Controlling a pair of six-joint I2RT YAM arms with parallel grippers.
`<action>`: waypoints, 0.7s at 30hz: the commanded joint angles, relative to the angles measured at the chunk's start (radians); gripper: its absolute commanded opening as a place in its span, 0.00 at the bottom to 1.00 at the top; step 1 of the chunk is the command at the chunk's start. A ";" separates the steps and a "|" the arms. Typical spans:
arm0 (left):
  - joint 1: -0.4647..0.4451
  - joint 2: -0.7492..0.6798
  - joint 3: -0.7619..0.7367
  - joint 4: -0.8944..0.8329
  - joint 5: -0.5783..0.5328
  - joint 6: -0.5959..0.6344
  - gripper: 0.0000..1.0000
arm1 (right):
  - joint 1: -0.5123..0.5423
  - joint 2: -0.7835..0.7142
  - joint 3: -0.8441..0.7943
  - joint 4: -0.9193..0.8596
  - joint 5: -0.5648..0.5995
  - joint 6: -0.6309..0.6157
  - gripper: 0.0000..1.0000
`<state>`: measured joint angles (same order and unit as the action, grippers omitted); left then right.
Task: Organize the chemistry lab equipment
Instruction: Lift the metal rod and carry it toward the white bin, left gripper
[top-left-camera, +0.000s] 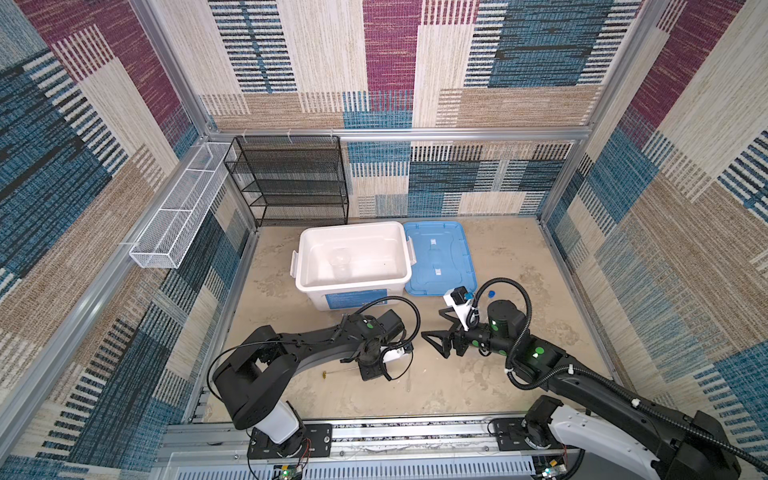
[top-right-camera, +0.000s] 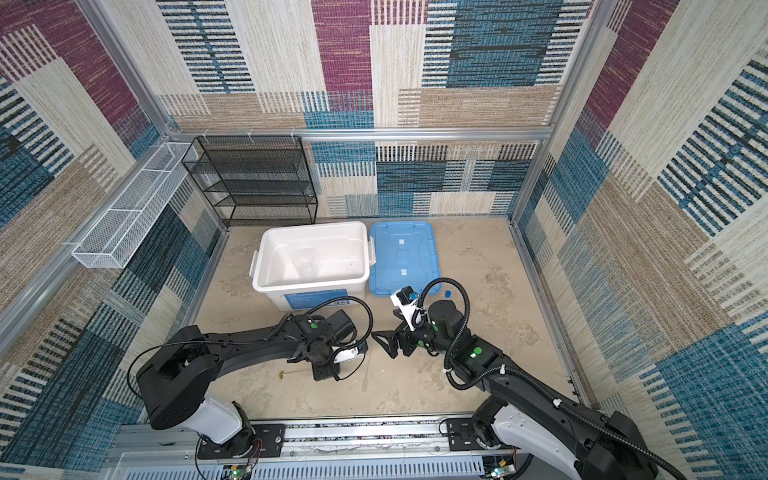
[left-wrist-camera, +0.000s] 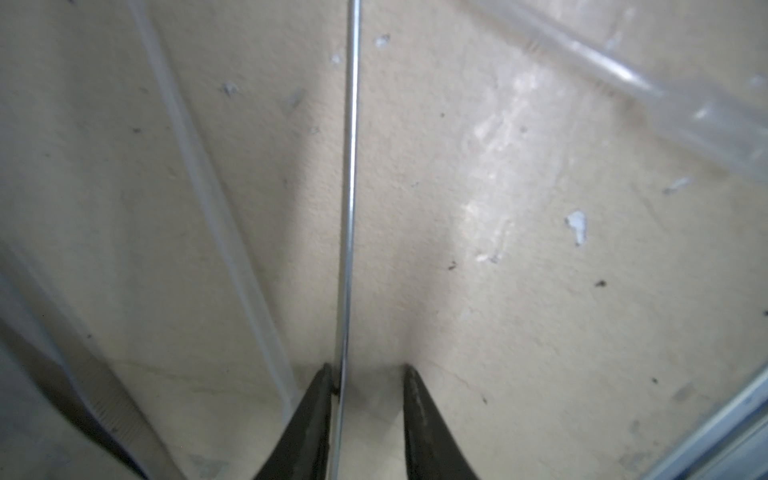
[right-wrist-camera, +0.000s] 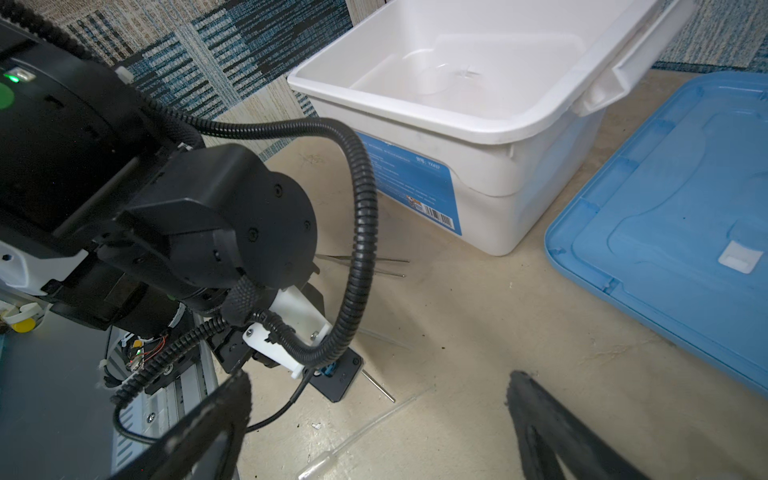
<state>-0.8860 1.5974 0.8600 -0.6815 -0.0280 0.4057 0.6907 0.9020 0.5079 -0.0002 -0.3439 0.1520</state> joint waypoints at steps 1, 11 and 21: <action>-0.002 0.024 -0.015 -0.043 -0.023 -0.024 0.25 | 0.001 -0.003 0.010 0.019 0.008 0.001 0.97; -0.001 -0.021 -0.011 -0.037 -0.012 -0.004 0.10 | 0.001 0.023 0.026 0.020 0.016 -0.010 0.97; -0.001 -0.057 -0.010 -0.035 -0.029 -0.003 0.00 | 0.000 0.037 0.049 0.007 0.022 -0.038 0.97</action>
<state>-0.8875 1.5490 0.8486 -0.6975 -0.0494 0.3988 0.6903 0.9382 0.5461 -0.0055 -0.3298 0.1318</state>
